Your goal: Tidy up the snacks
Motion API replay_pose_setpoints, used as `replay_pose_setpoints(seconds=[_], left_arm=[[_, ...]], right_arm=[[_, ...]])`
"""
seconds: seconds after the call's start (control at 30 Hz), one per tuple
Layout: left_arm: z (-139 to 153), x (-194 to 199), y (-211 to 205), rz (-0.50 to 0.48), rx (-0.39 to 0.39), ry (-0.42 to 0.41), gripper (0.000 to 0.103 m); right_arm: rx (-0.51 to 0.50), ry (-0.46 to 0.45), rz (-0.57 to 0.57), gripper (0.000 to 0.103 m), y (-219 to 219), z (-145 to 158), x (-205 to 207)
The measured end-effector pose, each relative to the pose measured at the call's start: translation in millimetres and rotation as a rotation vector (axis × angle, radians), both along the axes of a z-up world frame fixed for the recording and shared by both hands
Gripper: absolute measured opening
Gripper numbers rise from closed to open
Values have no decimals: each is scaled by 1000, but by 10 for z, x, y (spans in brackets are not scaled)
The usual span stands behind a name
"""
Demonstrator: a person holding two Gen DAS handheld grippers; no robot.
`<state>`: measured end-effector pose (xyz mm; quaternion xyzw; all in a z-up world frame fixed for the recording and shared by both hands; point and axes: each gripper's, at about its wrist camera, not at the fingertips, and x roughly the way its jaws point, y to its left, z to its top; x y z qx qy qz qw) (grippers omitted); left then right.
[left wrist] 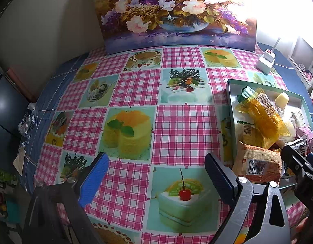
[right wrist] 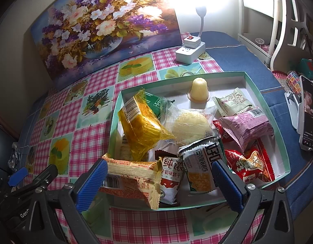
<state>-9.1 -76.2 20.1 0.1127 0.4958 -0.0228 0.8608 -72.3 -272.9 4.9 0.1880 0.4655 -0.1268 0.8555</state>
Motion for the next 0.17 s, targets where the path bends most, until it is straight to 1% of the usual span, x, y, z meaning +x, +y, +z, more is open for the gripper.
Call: replay_pose_setpoints(seconds=[0.17], left_arm=[[35,-7,8,-4,-17,-12,95]], right_arm=[[0,0,-1,103,5,-2,-1]])
